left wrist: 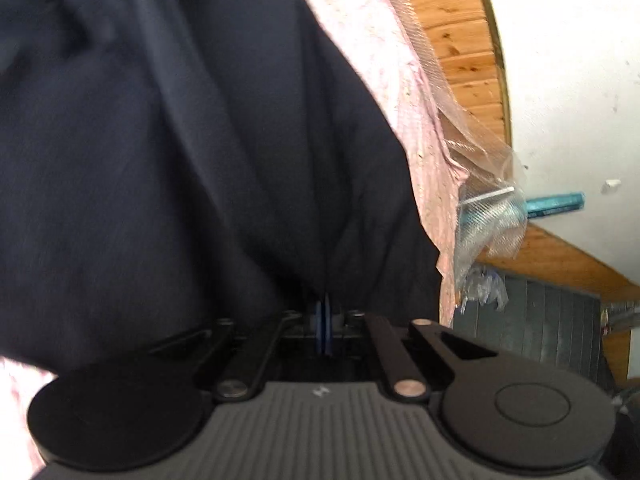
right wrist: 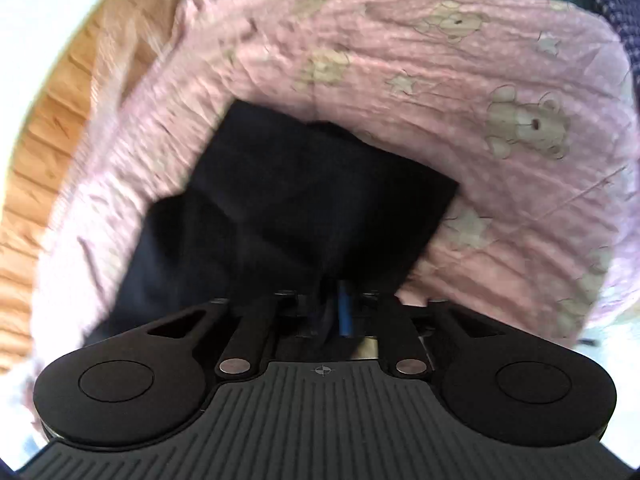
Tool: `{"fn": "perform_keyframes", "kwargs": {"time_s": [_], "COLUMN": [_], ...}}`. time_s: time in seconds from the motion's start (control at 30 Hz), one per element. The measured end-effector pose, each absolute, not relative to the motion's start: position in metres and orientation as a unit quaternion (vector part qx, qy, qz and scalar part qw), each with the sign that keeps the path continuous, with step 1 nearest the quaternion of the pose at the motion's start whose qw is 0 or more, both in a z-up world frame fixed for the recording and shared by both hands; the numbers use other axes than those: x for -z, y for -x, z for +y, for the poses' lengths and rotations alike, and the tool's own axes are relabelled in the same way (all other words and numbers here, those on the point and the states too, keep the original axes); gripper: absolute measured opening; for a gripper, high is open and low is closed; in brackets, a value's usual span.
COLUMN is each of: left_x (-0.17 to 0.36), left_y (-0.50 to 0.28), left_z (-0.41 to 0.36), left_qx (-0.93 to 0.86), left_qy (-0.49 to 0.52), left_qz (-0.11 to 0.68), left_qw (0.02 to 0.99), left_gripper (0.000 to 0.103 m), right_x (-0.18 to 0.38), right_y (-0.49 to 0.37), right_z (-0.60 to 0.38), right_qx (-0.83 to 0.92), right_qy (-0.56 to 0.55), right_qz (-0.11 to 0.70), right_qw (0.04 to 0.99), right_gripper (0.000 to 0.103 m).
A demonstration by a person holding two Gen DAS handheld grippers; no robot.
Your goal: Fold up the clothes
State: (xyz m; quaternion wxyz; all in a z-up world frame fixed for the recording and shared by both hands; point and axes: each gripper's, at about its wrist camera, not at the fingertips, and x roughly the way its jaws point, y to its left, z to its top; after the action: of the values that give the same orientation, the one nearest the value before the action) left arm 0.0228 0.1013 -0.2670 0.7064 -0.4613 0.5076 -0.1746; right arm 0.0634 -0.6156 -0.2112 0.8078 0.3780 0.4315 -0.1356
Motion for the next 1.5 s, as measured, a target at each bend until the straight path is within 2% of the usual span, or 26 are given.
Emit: {"fn": "perform_keyframes", "kwargs": {"time_s": [0.03,0.07,0.3,0.33,0.37,0.4,0.53,0.6,0.73,0.9,1.0,1.07,1.1,1.13,1.17,1.2,1.27,1.4,1.5], "left_x": [0.267,0.268,0.258,0.255,0.250,0.245,0.209,0.212,0.243,0.246,0.234,0.221,0.214,0.207,0.201,0.198,0.193,0.182,0.175], "left_y": [-0.026,-0.028,-0.042,-0.045,-0.043,-0.039,-0.010,0.007,0.032,0.043,0.056,0.070,0.077,0.082,0.088,0.087,0.085,0.030,-0.019], "left_z": [0.102,0.101,0.089,0.084,0.083,0.084,0.083,0.079,0.072,0.065,0.073,0.085,0.093,0.105,0.118,0.134,0.167,0.228,0.265], "left_qx": [0.180,0.185,0.191,0.186,0.179,0.170,0.182,0.171,0.112,0.063,0.029,0.009,0.000,-0.011,-0.022,-0.035,-0.061,-0.086,-0.059], "left_qy": [0.458,0.457,0.435,0.432,0.431,0.432,0.424,0.413,0.405,0.408,0.425,0.441,0.449,0.457,0.465,0.474,0.492,0.495,0.496], "left_qz": [0.507,0.506,0.498,0.497,0.492,0.485,0.448,0.468,0.514,0.513,0.497,0.477,0.466,0.453,0.438,0.423,0.392,0.367,0.357], "left_qw": [0.707,0.708,0.725,0.729,0.735,0.741,0.766,0.763,0.748,0.753,0.756,0.760,0.762,0.766,0.769,0.772,0.775,0.783,0.789], "left_gripper": [0.002,0.002,0.002,0.002,0.002,0.002,0.002,0.002,0.002,0.002,0.020,0.039,0.044,0.053,0.059,0.061,0.069,0.072,0.075], "right_x": [0.212,0.212,0.233,0.234,0.234,0.234,0.194,0.183,0.213,0.227,0.228,0.225,0.221,0.216,0.210,0.202,0.187,0.152,0.131], "right_y": [-0.063,-0.065,-0.073,-0.072,-0.079,-0.091,-0.083,-0.069,-0.055,-0.064,-0.069,-0.070,-0.069,-0.069,-0.068,-0.068,-0.067,-0.064,-0.060], "right_z": [-0.618,-0.622,-0.658,-0.660,-0.658,-0.655,-0.659,-0.659,-0.674,-0.678,-0.674,-0.667,-0.663,-0.661,-0.658,-0.655,-0.648,-0.621,-0.586], "right_qx": [0.138,0.141,0.154,0.150,0.143,0.136,0.117,0.102,0.110,0.096,0.078,0.071,0.076,0.087,0.105,0.129,0.169,0.200,0.212], "right_qy": [-0.376,-0.372,-0.461,-0.466,-0.461,-0.450,-0.408,-0.374,-0.358,-0.341,-0.294,-0.245,-0.222,-0.201,-0.178,-0.150,-0.103,-0.081,-0.076], "right_qz": [0.420,0.409,0.359,0.354,0.360,0.368,0.360,0.374,0.422,0.442,0.452,0.460,0.464,0.466,0.463,0.456,0.439,0.400,0.380], "right_qw": [0.815,0.821,0.797,0.797,0.798,0.802,0.831,0.842,0.826,0.824,0.838,0.851,0.855,0.857,0.862,0.868,0.877,0.891,0.897], "right_gripper": [0.047,0.051,0.051,0.045,0.032,0.002,0.000,0.000,0.000,0.000,0.000,0.000,0.002,0.020,0.044,0.053,0.055,0.062,0.072]}}
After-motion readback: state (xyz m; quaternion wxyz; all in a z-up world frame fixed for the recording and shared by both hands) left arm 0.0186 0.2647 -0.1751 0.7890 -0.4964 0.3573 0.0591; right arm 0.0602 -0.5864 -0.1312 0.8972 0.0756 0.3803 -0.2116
